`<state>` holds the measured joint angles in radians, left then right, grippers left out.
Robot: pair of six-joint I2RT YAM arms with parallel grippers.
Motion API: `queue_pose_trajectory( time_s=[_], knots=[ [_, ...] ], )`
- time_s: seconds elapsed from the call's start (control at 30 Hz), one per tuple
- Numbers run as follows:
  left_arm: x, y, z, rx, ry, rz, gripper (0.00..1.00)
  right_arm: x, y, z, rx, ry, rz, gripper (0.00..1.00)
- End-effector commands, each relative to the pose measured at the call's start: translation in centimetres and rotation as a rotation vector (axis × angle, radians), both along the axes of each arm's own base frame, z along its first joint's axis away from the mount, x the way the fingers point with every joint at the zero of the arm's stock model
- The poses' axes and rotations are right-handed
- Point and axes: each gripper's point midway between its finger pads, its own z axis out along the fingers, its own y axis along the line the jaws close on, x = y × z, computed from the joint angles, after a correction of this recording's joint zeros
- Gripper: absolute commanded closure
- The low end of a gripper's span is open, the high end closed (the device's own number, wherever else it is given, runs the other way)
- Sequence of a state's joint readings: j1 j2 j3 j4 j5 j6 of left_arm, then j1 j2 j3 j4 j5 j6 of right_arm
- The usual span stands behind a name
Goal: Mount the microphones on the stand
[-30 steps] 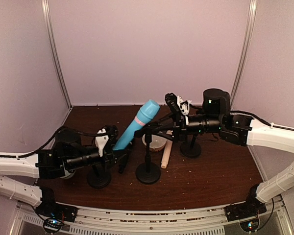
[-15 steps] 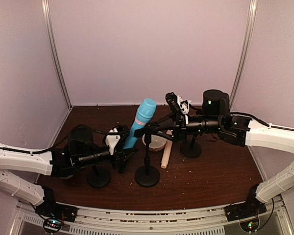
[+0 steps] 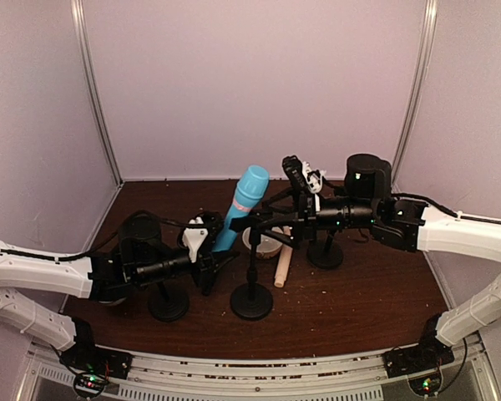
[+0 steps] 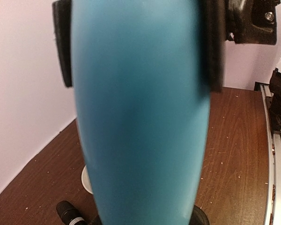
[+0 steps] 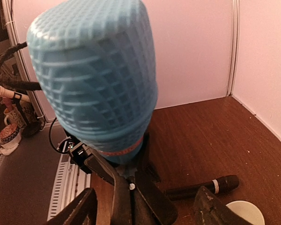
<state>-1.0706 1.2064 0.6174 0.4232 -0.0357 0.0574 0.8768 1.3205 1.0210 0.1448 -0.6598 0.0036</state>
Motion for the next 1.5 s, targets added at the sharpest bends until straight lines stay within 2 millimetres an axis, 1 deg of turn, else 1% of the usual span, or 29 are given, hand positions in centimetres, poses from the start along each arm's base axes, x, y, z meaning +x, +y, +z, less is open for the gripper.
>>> queue_pose_trajectory(
  time_s=[0.0, 0.03, 0.07, 0.13, 0.17, 0.2, 0.23, 0.27, 0.3, 0.4, 0.43, 0.47, 0.57, 0.63, 0.7, 0.73, 0.8, 0.87, 0.93, 1.0, 1.1, 1.3, 1.37, 1.47],
  knots=[
    [0.1, -0.9, 2.9, -0.068, -0.055, -0.019, 0.98, 0.6, -0.1, 0.5, 0.016, -0.016, -0.035, 0.26],
    [0.2, -1.0, 2.9, -0.067, -0.052, -0.018, 0.96, 0.6, -0.2, 0.6, 0.015, -0.018, -0.039, 0.25],
    [0.3, -0.9, 2.9, -0.067, -0.049, -0.009, 0.92, 0.6, -0.3, 0.6, 0.012, -0.019, -0.042, 0.24],
    [0.8, -0.7, 2.9, -0.068, -0.035, 0.026, 0.73, 0.6, -0.6, 0.8, 0.001, -0.023, -0.054, 0.20],
    [1.1, -0.4, 2.9, -0.071, -0.030, 0.049, 0.61, 0.6, -0.7, 0.9, -0.004, -0.026, -0.060, 0.19],
    [1.3, -0.1, 3.0, -0.074, -0.020, 0.067, 0.54, 0.6, -0.9, 1.1, -0.009, -0.024, -0.067, 0.17],
    [1.3, 0.1, 3.1, -0.077, -0.018, 0.073, 0.50, 0.6, -1.1, 1.2, -0.017, -0.013, -0.075, 0.09],
    [1.1, 0.2, 3.3, -0.080, -0.017, 0.065, 0.47, 0.6, -1.3, 1.4, -0.030, -0.001, -0.081, 0.01],
    [0.7, 0.3, 3.8, -0.088, -0.020, 0.050, 0.45, 0.2, -1.5, 1.8, -0.039, 0.012, -0.075, 0.00],
    [-0.6, 0.3, 5.0, -0.110, -0.007, -0.012, 0.38, -1.0, -2.6, 2.4, -0.050, 0.041, -0.069, 0.00],
    [-0.9, 0.3, 5.6, -0.119, 0.000, -0.030, 0.32, -1.3, -3.0, 2.3, -0.052, 0.046, -0.074, 0.00],
    [-1.3, 0.3, 6.1, -0.126, 0.002, -0.045, 0.29, -1.7, -3.5, 2.3, -0.051, 0.048, -0.076, 0.00],
    [-1.8, 0.5, 7.9, -0.148, -0.022, -0.068, 0.25, -2.8, -4.8, 1.8, -0.050, 0.071, -0.082, 0.00],
    [-1.9, 0.4, 8.9, -0.145, -0.039, -0.081, 0.23, -3.7, -5.2, 1.0, -0.043, 0.105, -0.073, 0.00],
    [-2.1, -0.3, 9.6, -0.116, -0.047, -0.111, 0.23, -4.3, -5.6, -0.2, -0.040, 0.127, -0.067, 0.00],
    [-2.1, -0.7, 9.7, -0.097, -0.040, -0.124, 0.23, -4.4, -5.7, -0.9, -0.037, 0.136, -0.071, 0.00],
    [-2.1, -1.5, 9.6, -0.059, -0.020, -0.145, 0.24, -4.4, -6.0, -2.9, -0.064, 0.160, -0.084, 0.00],
    [-2.2, -2.3, 9.2, -0.016, 0.008, -0.174, 0.27, -4.6, -6.2, -4.5, -0.099, 0.187, -0.084, 0.00],
    [-2.2, -2.9, 9.0, 0.009, 0.022, -0.191, 0.31, -5.1, -6.3, -5.4, -0.109, 0.204, -0.075, 0.00],
    [-2.1, -3.4, 8.6, 0.032, 0.034, -0.205, 0.37, -5.5, -6.5, -5.8, -0.096, 0.214, -0.066, 0.00],
    [-2.3, -3.7, 8.6, 0.041, 0.043, -0.226, 0.48, -5.9, -6.6, -6.3, -0.081, 0.224, -0.061, 0.00],
    [-2.5, -3.4, 9.9, 0.012, 0.023, -0.232, 0.65, -5.8, -6.5, -6.9, -0.091, 0.228, -0.061, 0.00],
    [-2.2, -3.1, 10.9, -0.002, 0.002, -0.209, 0.69, -5.8, -6.4, -6.8, -0.095, 0.226, -0.056, 0.00],
    [-1.0, -2.1, 13.6, -0.053, -0.031, -0.154, 0.76, -5.7, -6.3, -6.5, -0.093, 0.220, -0.056, 0.00]
  ],
)
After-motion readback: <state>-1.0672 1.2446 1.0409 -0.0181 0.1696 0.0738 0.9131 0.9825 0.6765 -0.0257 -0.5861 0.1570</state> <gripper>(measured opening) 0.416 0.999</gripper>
